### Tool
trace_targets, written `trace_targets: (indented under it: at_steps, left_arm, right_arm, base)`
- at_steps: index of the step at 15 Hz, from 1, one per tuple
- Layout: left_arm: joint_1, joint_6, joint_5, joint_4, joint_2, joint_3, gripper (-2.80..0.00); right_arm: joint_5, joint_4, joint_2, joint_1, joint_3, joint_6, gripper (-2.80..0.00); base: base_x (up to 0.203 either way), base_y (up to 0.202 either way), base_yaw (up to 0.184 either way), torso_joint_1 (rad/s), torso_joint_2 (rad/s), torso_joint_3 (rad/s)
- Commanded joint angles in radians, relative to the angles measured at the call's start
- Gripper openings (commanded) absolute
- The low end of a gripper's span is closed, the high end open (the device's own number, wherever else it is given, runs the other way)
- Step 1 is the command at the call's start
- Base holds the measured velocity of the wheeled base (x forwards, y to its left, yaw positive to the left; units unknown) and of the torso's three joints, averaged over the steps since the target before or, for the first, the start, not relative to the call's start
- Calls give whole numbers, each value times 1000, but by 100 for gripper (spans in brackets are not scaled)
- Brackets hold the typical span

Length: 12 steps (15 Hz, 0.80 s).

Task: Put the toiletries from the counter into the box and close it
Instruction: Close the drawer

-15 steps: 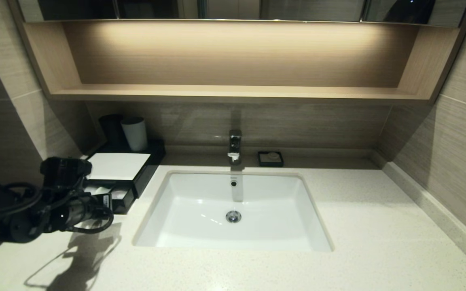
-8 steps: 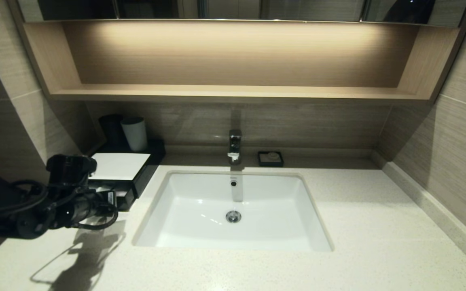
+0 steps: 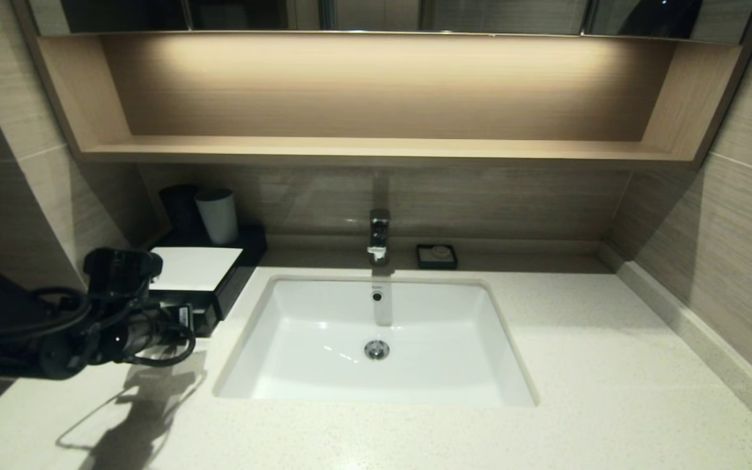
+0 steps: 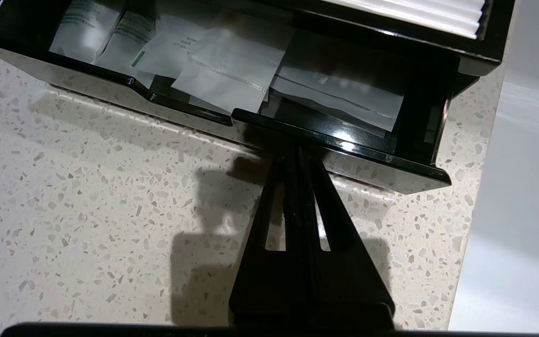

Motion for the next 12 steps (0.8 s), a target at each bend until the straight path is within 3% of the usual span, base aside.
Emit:
trace_targets:
  at_steps: [1,12]
  left_arm:
    - [1,-3,3,-3,19,-14,-280]
    - [1,-14,3,-5,39,-43,-280]
  right_arm:
    - [0,0,-1,0,2,0,-280]
    - [0,0,-2,1,2,0,-280]
  base:
    - [0,0,0,0,0,0]
    - [0,0,0,0,0,0]
